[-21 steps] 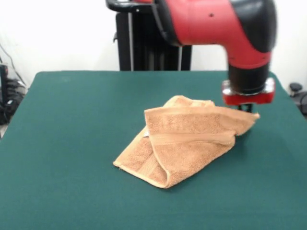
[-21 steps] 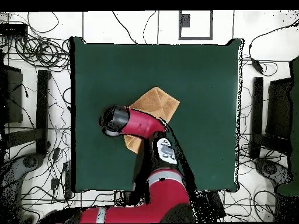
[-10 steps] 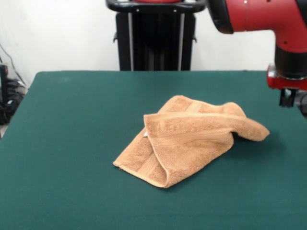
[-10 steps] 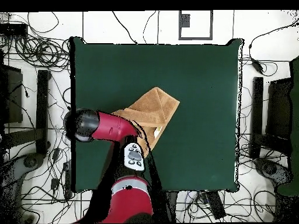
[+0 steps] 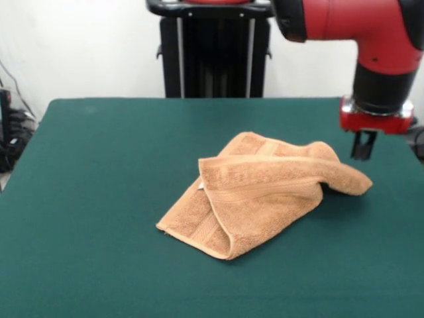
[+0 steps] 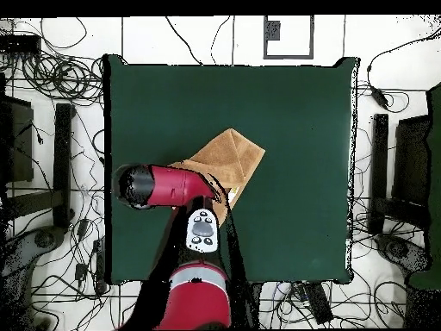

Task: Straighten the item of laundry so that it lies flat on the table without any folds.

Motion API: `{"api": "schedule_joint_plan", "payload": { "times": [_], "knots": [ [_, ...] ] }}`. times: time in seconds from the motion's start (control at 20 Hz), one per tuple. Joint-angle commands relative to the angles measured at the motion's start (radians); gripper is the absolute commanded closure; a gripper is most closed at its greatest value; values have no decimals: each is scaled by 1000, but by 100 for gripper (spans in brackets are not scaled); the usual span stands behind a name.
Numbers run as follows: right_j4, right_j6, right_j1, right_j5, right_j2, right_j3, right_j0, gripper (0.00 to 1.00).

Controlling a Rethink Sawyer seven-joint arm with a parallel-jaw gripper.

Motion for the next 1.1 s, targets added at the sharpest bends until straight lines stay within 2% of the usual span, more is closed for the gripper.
{"api": "schedule_joint_plan", "payload": {
  "times": [0.05,0.15,0.25,0.4,0.5,0.7,1.1],
  "knots": [
    [-139,49,96,-84,-81,-147,30,100],
    [-172,64,110,-101,-104,-176,41,100],
    [-204,55,89,-81,-104,-172,39,100],
    [-247,-4,5,-26,-69,-124,9,100],
    [-282,-59,-72,-18,-32,-53,-19,100],
    [-304,-68,-153,-21,17,32,-67,100],
    [-335,-97,-202,15,93,70,-149,100]
  ]
}}
